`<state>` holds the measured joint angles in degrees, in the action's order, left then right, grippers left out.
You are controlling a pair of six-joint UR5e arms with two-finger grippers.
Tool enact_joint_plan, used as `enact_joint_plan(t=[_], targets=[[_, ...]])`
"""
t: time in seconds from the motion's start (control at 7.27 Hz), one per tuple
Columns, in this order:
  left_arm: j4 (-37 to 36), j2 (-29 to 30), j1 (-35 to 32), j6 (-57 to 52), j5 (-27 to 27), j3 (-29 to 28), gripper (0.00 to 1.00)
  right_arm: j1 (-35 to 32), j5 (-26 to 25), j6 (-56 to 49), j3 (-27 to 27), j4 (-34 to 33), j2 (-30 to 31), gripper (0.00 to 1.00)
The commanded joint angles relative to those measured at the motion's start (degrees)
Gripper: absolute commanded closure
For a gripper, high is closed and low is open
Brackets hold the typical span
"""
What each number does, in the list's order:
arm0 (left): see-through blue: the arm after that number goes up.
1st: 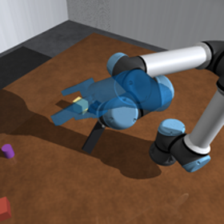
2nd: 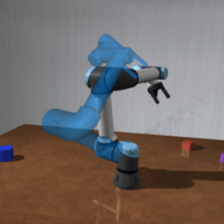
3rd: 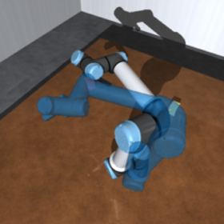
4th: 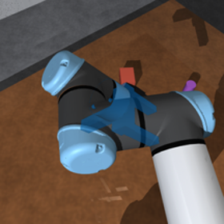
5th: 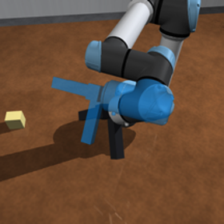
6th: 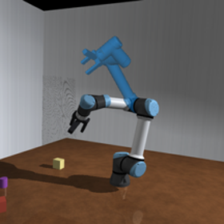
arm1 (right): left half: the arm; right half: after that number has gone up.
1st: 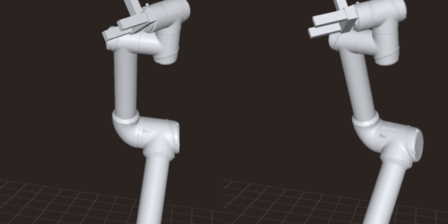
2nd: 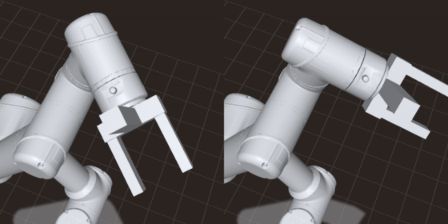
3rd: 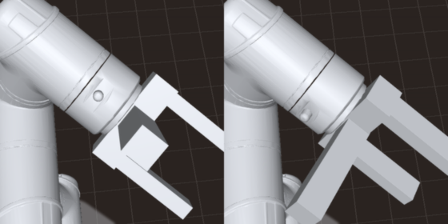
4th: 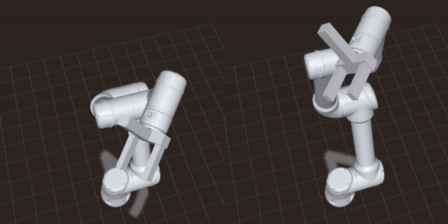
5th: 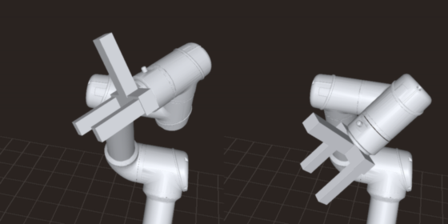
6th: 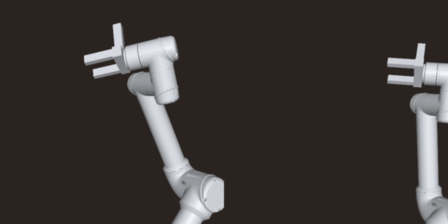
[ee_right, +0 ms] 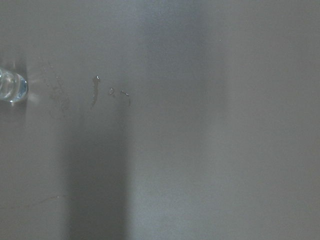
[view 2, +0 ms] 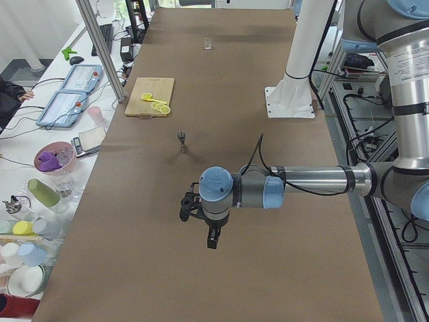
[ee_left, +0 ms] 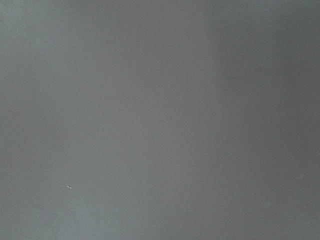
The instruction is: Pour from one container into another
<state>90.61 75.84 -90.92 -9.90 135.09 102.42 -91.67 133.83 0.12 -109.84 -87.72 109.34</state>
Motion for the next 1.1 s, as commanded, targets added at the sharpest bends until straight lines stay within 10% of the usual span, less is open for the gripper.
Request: enact_joint_plan(t=[0.0,0.96], targets=[[-3.1,0.2,-0.1,-0.1,-0.1,0.4,0.02,0.0,-0.3,0.0,0.2,0.1,0.0,0.0],[-2.4,0.2,-0.1,0.0,0.2,0.9,0.02,0.0,-0.3,0.0,0.5,0.2,-0.1,0.0]])
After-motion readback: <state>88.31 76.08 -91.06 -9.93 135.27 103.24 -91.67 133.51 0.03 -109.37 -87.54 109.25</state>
